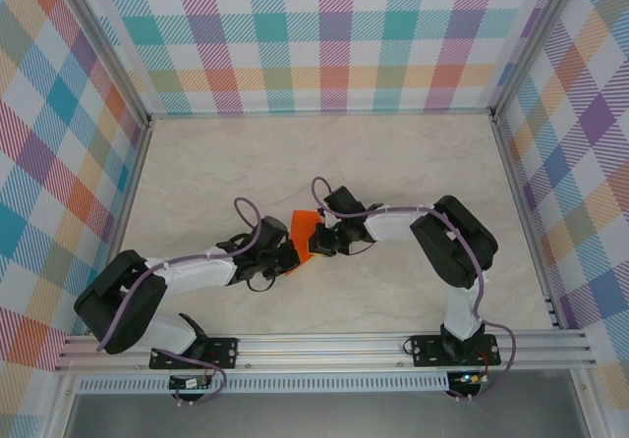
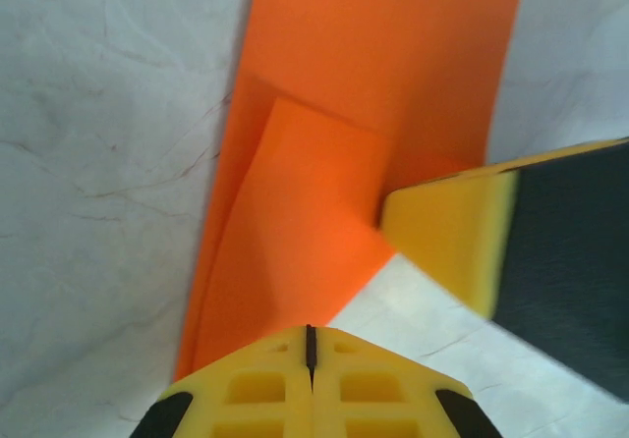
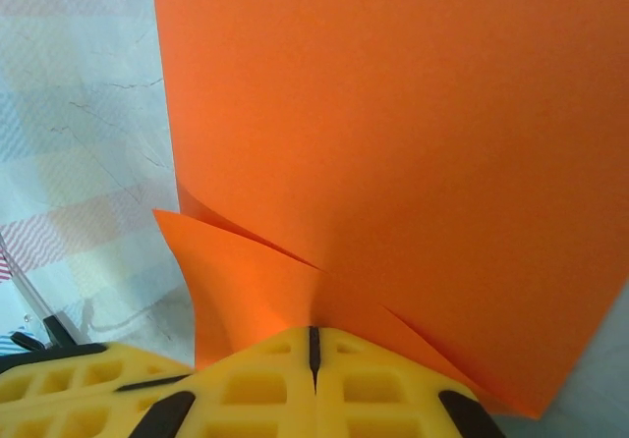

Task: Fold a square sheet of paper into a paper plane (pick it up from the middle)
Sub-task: Third fold the triangle at the center of the table.

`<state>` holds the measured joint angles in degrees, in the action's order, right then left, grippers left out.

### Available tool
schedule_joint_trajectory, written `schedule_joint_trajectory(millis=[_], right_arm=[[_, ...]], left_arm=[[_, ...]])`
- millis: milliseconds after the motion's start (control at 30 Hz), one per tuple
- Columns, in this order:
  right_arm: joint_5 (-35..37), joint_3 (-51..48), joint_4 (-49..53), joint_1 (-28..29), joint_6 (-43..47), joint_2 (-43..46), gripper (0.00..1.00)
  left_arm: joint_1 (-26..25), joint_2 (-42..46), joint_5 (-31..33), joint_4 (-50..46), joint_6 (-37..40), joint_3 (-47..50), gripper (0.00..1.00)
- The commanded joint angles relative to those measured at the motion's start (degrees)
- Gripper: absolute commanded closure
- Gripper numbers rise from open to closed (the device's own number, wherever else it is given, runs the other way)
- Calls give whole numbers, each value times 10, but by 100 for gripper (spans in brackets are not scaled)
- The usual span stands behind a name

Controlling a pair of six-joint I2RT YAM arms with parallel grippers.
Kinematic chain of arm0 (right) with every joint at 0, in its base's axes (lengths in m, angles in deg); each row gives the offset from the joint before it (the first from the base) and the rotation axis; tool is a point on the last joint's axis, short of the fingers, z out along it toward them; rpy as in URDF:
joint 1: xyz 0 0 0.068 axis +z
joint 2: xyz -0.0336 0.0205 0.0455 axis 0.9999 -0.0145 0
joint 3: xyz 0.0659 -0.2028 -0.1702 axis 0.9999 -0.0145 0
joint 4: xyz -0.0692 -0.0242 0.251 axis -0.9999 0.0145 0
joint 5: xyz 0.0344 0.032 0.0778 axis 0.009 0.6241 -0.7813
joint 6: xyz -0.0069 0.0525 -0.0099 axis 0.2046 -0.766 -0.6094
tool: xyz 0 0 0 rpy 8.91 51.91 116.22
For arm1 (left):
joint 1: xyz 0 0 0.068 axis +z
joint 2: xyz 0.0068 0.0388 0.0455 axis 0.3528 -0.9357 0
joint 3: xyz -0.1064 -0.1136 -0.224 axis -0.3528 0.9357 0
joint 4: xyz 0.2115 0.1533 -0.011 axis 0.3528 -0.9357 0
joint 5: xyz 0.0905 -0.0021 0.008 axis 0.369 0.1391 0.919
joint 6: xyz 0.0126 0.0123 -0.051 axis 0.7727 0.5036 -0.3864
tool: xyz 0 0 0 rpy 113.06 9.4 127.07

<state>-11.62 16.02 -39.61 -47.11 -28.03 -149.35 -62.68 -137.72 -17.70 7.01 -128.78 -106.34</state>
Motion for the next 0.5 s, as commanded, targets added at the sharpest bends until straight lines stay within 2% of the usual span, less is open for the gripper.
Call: schedule_joint_trajectory(millis=[0,267,467], right_arm=[[44,-22,26,-1,-36,-3,95],[72,-51,23,0,-79,14,95],[66,-50,16,0,-87,8,95]], left_arm=[[-20,29,61,18,-109,6,100],[-67,20,155,80,-245,47,100],[-105,3,225,122,-283,43,100]])
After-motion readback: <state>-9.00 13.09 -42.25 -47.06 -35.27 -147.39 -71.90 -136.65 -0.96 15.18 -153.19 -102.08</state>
